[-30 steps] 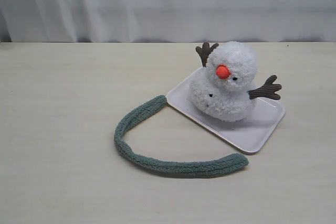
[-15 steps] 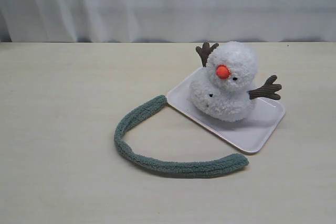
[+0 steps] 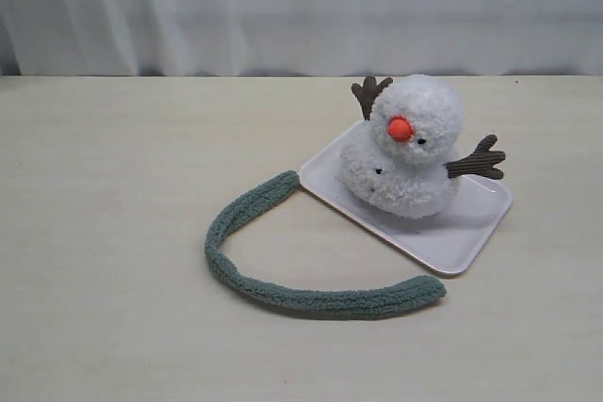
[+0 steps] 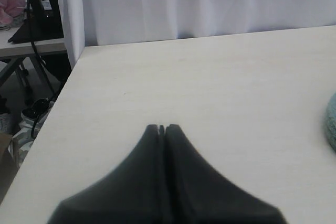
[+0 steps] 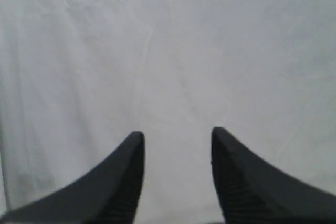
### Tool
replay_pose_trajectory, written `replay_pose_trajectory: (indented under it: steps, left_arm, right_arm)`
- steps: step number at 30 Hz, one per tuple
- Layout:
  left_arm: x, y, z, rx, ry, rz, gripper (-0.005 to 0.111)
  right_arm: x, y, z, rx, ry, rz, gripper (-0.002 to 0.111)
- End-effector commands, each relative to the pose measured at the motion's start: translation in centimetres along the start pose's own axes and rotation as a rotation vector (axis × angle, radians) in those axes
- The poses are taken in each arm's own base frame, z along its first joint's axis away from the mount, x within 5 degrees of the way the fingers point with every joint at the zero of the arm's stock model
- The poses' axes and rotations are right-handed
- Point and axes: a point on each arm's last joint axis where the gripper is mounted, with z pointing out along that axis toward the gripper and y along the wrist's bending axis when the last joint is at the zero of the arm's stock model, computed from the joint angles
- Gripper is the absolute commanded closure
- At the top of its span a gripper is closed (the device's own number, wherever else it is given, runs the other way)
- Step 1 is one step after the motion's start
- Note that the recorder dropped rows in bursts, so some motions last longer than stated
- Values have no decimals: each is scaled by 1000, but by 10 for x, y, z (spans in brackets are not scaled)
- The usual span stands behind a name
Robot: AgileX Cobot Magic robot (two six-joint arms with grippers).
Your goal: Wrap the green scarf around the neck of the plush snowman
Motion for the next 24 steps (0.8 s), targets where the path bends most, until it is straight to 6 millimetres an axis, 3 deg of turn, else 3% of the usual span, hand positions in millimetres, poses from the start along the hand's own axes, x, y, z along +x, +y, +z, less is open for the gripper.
replay_pose_trajectory:
  steps: [1,3,6,9,11,15,18,21,24]
  left_arm:
    - [0,0,0,-5,-11,5,107]
    - [0,0,0,-5,-11,5,107]
    - [0,0,0,-5,-11,5,107]
    - [0,0,0,-5,-11,5,107]
    - [0,0,0,-5,-11,5,107]
    - [0,0,0,-5,-11,5,107]
    - [0,0,0,-5,-11,5,107]
    - [0,0,0,-5,-11,5,107]
    - [0,0,0,-5,-11,5,107]
  right_arm:
    - [-14,2,14,102,187,-21,38]
    - [-23,3,25,153,329,-115,31]
    - [-30,7,42,167,521,-191,31]
    - [-22,21,64,28,749,-188,33]
    - [-7,36,82,-176,893,-122,35]
    - [10,56,100,-502,925,-38,37]
    - [18,61,110,-614,927,-1,40]
    - [32,56,119,-635,971,-7,43]
    - [48,54,134,-550,957,-79,43]
